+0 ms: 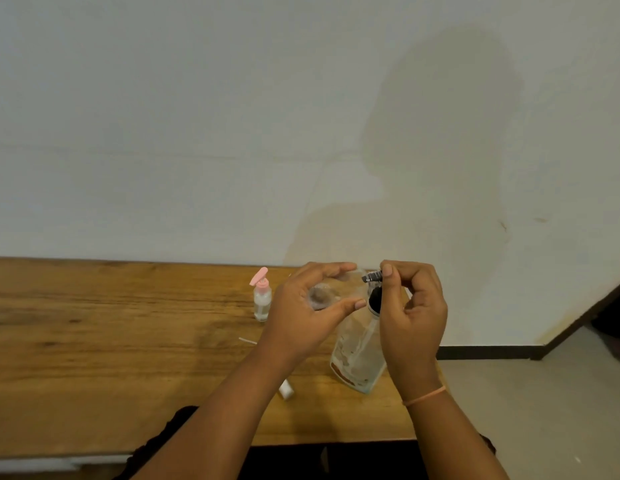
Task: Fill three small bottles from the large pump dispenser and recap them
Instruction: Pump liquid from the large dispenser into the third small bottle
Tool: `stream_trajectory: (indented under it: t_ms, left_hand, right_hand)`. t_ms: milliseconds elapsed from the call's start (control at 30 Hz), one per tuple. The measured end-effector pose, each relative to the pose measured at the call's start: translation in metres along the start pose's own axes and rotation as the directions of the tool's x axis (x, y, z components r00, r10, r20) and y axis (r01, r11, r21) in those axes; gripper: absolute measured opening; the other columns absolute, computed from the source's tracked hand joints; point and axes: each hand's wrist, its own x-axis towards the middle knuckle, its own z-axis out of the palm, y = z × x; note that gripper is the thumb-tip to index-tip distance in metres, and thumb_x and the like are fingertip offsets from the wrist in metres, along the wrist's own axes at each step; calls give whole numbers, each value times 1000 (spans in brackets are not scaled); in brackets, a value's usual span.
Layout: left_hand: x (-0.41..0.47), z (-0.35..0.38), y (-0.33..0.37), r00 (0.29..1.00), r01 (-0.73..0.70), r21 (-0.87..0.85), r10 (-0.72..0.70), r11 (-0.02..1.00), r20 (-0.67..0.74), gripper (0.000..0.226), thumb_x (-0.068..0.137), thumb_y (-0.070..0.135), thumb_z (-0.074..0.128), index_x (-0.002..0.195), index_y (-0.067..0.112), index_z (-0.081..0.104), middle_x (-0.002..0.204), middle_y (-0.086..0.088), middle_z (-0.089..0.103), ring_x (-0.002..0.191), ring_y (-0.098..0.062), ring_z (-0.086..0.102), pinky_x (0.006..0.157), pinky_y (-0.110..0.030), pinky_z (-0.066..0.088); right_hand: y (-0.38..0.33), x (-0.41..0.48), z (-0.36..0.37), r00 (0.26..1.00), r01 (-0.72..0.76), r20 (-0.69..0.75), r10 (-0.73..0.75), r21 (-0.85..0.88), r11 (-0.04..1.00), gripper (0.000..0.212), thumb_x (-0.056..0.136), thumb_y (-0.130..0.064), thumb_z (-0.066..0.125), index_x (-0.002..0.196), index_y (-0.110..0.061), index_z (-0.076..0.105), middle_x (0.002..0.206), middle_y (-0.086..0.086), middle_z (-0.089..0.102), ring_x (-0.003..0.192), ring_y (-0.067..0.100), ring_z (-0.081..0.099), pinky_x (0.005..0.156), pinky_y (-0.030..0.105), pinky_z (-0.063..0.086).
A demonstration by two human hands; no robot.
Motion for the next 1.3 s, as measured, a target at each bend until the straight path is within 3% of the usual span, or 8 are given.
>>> stream_trajectory:
  t_ms: [100, 300, 433, 567, 933, 1167, 1300]
  left_hand:
    - [1, -1, 2, 1000, -16, 17, 16, 1000, -2, 43, 68, 24, 80, 101, 42, 60, 100, 17, 63, 99, 13, 54, 72, 0, 41]
    - [-1, 2, -6, 999, 36, 16, -36, 999, 4, 43, 68, 26, 81, 98, 49, 60, 102, 16, 64, 101, 9, 55, 74, -2, 43]
    - [-1, 4, -5, 999, 49, -24, -49, 999, -9, 44, 68, 24, 81, 97, 50, 60, 103, 14, 64, 101, 7, 56, 71, -4, 46]
    - [0, 3, 4, 1000, -3, -46, 2, 999, -16, 43, 69, 17, 80, 98, 42, 60, 102, 13, 62, 100, 12, 53, 69, 0, 43]
    - [-2, 4, -4, 998, 62, -14, -62, 998, -12, 43, 68, 23, 81, 96, 46, 61, 101, 17, 64, 99, 11, 55, 71, -1, 43]
    - [2, 6, -2, 999, 13, -2, -13, 1000, -44, 42, 66, 29, 80, 99, 45, 61, 99, 18, 66, 99, 10, 56, 78, -3, 43]
    - [1, 6, -6, 999, 48, 24, -48, 999, -13, 42, 66, 29, 81, 97, 50, 61, 100, 18, 66, 100, 8, 56, 78, -4, 44]
  right_hand:
    - [-2, 2, 0, 1000, -2, 11, 2, -11, 1000, 28, 90, -7, 56, 79, -33, 54, 80, -5, 57, 79, 3, 56, 70, 10, 44]
    - [13, 0, -3, 995, 92, 44, -89, -72, 993, 15, 92, -20, 49, 84, -33, 51, 81, -6, 53, 77, 2, 52, 69, 11, 42]
    - [9, 0, -3, 999, 32, 39, -30, -38, 999, 14, 92, -22, 51, 82, -33, 53, 81, -5, 55, 77, 3, 53, 69, 11, 43]
    - [0, 4, 0, 1000, -7, 7, 7, 3, 1000, 21, 90, -12, 54, 80, -31, 55, 82, -4, 57, 78, 4, 56, 70, 11, 44]
    - [13, 1, -4, 995, 30, 94, -28, -12, 999, 14, 91, -24, 49, 86, -35, 54, 85, -8, 56, 82, 3, 56, 71, 10, 44]
    - [3, 8, -3, 997, 3, 74, -4, 4, 1000, 22, 90, -12, 54, 82, -32, 55, 83, -7, 57, 80, 2, 56, 70, 9, 44]
    - [12, 4, -6, 996, 38, 81, -38, -5, 999, 15, 92, -21, 51, 86, -35, 54, 86, -8, 56, 82, 2, 56, 70, 10, 45]
